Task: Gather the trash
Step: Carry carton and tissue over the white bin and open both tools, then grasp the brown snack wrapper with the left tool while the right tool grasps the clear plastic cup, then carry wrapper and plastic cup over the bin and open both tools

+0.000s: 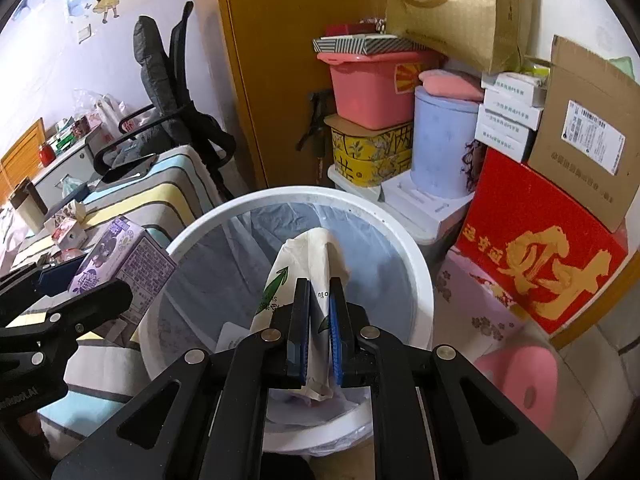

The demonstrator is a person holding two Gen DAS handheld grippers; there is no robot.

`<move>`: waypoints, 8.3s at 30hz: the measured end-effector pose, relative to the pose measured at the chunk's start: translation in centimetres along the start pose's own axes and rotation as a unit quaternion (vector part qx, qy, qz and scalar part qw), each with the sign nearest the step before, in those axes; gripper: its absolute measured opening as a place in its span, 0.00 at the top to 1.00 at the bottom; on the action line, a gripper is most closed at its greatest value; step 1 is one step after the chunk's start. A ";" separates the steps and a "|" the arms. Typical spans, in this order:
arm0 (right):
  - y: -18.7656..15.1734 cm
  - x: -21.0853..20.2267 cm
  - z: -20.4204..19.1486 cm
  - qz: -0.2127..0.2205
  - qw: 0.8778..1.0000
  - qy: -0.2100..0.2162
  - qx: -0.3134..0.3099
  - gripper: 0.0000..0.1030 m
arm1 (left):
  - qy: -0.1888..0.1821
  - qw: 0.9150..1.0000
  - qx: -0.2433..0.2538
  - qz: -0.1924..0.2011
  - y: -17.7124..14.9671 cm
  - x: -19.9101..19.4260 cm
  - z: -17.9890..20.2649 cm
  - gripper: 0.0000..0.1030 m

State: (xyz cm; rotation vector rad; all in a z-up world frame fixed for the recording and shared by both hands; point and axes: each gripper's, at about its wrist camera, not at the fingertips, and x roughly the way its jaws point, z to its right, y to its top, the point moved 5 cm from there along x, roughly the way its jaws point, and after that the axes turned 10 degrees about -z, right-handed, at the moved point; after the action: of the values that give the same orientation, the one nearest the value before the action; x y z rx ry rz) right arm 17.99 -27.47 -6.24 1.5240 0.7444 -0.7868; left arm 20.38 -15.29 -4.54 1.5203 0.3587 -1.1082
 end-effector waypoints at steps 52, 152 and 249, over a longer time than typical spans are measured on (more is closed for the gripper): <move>0.3 -3.0 -9.9 0.050 0.995 0.061 -0.066 0.45 | 0.086 0.989 -0.095 0.072 -4.8 -10.4 -10.9 0.30; 2.3 2.0 -20.5 -0.008 0.981 0.126 -0.148 0.58 | 0.130 0.970 -0.205 0.031 -8.6 -8.6 -24.8 0.81; 1.6 -2.3 -5.6 0.033 0.997 0.032 -0.064 0.42 | 0.045 0.994 -0.079 0.064 -2.2 -7.9 -8.3 0.45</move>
State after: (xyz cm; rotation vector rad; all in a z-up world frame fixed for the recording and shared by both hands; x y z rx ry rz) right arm 18.38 -22.04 -3.09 1.4563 0.7734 -0.6314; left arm 18.46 -4.51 -0.54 1.4345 0.3965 -0.8917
